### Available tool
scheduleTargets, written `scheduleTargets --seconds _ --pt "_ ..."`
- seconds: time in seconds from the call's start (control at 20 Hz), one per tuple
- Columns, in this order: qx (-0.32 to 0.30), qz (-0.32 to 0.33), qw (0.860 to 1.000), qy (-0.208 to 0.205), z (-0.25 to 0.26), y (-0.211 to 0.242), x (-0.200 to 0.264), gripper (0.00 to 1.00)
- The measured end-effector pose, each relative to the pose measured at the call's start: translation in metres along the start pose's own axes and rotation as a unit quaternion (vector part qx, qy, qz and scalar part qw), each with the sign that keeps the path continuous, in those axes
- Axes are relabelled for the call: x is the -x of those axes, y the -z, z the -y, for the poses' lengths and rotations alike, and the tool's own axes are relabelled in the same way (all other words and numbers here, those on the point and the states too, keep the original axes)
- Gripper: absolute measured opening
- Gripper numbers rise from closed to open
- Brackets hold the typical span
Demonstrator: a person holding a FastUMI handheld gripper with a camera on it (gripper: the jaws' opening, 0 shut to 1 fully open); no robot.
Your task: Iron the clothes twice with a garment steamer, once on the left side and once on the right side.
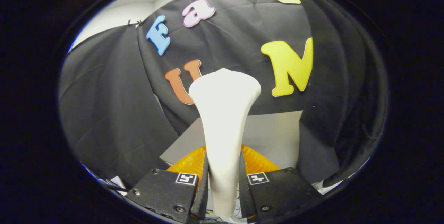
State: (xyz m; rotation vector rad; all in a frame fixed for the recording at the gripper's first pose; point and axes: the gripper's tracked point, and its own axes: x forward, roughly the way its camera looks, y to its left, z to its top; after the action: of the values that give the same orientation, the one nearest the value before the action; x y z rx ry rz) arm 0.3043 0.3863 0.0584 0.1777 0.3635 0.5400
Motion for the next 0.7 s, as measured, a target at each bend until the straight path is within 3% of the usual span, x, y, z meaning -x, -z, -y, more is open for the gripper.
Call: scheduleTargets --seconds 0.35,0.7 --pt "-0.015 0.067 0.998 0.001 0.018 -0.012 0.140 0.40" --pt "-0.020 0.149 0.987 0.063 0.079 -0.052 0.266 0.40"
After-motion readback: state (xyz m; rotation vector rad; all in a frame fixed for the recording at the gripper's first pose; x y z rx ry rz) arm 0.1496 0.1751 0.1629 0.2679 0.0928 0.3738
